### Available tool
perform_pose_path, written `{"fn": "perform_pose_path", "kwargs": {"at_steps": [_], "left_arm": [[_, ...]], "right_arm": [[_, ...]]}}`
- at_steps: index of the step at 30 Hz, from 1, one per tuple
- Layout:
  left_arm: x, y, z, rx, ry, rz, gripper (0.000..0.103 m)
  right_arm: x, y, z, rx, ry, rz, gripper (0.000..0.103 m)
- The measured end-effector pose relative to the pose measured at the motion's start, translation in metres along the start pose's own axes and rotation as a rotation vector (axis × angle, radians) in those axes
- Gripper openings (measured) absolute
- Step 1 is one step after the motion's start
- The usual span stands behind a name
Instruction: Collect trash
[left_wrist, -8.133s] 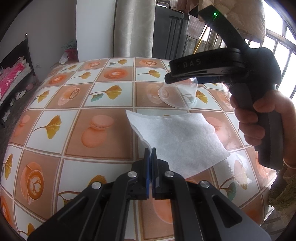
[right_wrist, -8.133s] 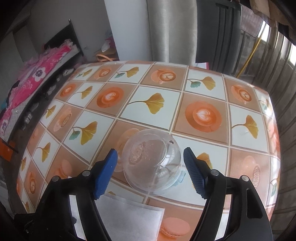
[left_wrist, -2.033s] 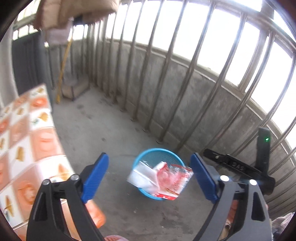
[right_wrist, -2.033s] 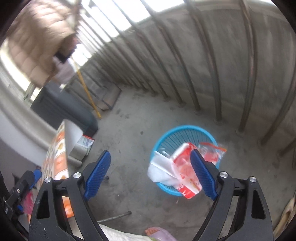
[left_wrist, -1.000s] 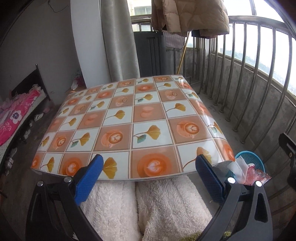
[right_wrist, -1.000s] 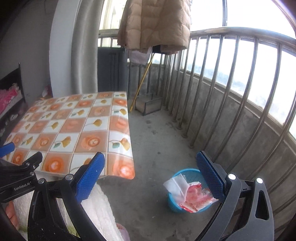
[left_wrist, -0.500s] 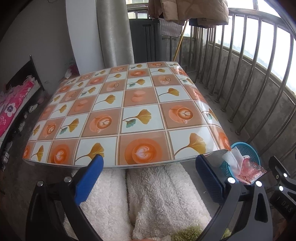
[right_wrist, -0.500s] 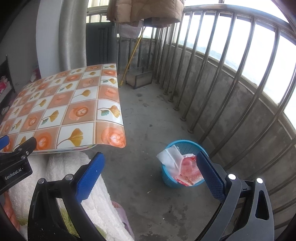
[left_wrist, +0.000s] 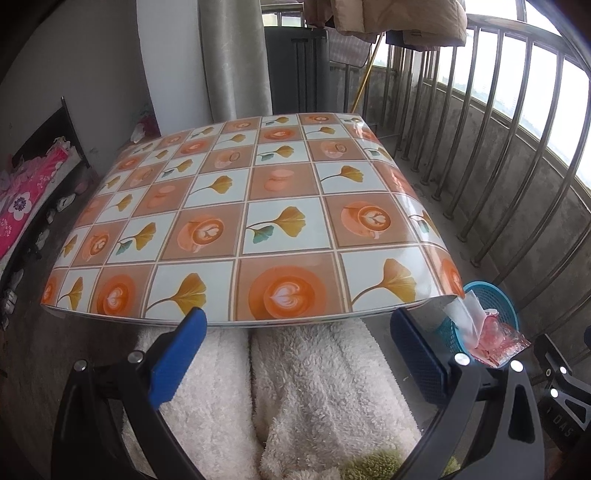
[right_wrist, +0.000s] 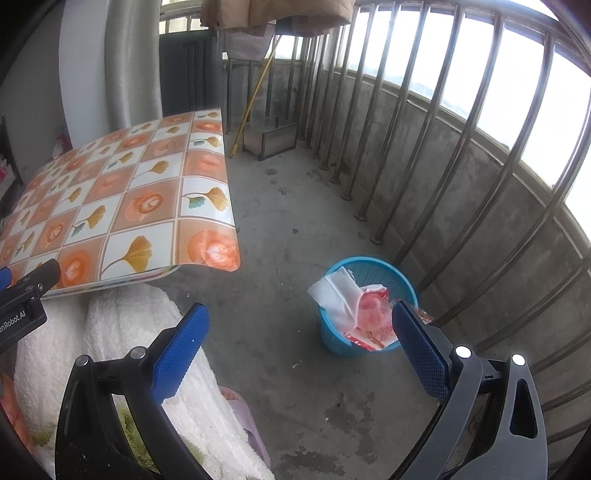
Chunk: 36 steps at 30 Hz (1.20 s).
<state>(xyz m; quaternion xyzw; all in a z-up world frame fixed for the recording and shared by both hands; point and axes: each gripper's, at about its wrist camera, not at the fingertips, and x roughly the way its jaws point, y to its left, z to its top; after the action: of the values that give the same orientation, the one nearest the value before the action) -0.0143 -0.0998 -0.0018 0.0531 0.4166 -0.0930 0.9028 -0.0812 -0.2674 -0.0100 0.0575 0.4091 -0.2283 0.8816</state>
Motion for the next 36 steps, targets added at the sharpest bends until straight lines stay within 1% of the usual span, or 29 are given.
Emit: {"fn": "perform_pose_path", "kwargs": {"at_steps": [14,36], "left_arm": [[0.001,0.004,0.0,-0.015,0.009,0.029,0.097],[0.003,0.004,0.0,-0.01,0.011,0.042,0.097]], "right_arm": [[0.002,-0.01,0.0,0.012,-0.004,-0.018,0.095],[0.001,-0.009,0.004,0.012,-0.003,-0.006,0.095]]}}
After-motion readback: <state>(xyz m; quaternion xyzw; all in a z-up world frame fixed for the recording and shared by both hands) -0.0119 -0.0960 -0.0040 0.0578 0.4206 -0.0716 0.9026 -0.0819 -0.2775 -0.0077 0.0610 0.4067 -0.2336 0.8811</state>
